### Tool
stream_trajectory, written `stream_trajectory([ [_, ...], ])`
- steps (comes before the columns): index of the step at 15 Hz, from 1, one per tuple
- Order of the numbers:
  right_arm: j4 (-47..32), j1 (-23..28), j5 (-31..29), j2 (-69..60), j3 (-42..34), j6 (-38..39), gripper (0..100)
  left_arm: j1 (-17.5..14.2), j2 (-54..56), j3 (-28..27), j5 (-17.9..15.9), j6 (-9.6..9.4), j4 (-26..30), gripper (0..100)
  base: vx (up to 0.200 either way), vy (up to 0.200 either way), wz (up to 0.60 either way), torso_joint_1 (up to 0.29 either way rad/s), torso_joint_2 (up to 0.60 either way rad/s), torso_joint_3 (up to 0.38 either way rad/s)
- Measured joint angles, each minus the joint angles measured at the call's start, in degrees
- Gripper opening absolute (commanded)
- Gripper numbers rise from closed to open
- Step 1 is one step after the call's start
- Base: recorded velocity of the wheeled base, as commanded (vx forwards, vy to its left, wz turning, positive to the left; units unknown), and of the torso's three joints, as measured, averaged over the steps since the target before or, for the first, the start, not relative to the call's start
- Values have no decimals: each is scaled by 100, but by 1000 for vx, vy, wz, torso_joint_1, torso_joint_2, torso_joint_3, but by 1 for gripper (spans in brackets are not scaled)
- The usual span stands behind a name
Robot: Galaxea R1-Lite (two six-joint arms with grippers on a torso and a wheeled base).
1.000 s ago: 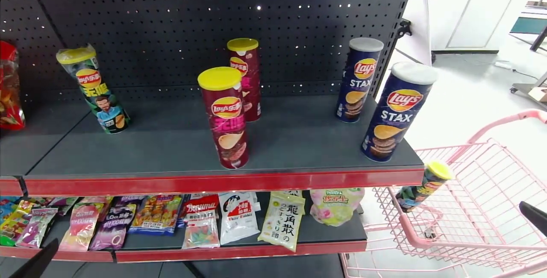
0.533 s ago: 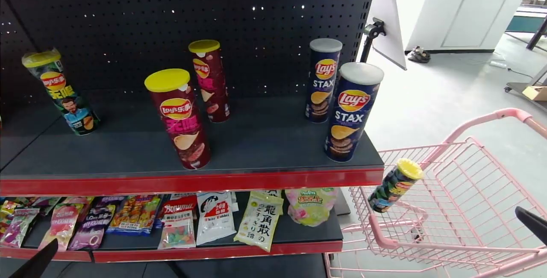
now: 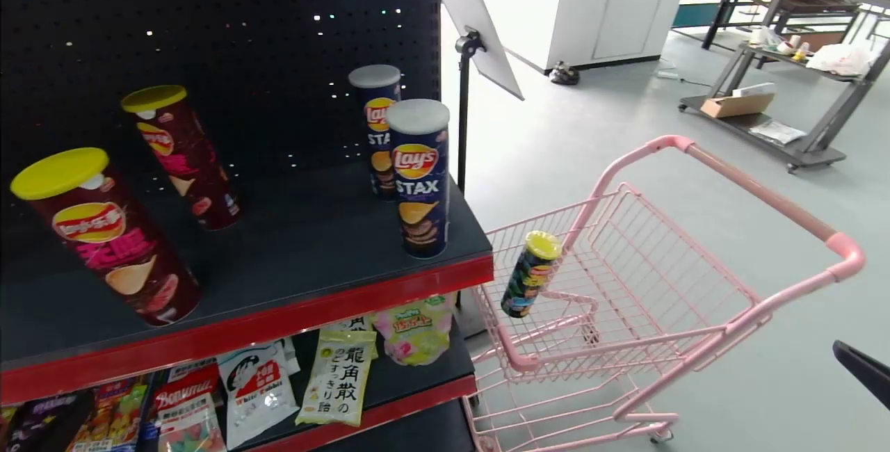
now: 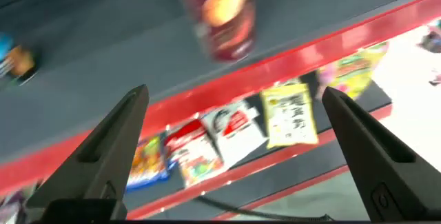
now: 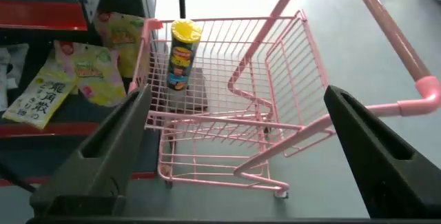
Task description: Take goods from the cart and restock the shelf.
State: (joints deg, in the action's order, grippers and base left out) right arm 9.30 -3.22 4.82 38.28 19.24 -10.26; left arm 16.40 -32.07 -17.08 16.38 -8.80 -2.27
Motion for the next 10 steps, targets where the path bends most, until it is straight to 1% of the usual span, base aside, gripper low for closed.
stream_trajectory([
  [3,2,41,0,24,-15,0,100,-2,41,0,1,-9,6,100,0,0,0,0,0,0],
  [4,17,99,0,55,-20,0,100,-2,63,0,0,-9,9,100,0,0,0,-90,232,144],
  [6,46,218,7,152,11,0,100,-4,132,11,-5,-28,20,100,0,0,0,-137,347,202],
  [8,46,249,16,210,18,0,100,-2,228,22,-46,-127,38,100,0,0,0,-134,356,212],
  [10,24,260,22,246,-13,1,100,2,333,44,-106,-138,41,100,0,0,0,-151,359,227],
])
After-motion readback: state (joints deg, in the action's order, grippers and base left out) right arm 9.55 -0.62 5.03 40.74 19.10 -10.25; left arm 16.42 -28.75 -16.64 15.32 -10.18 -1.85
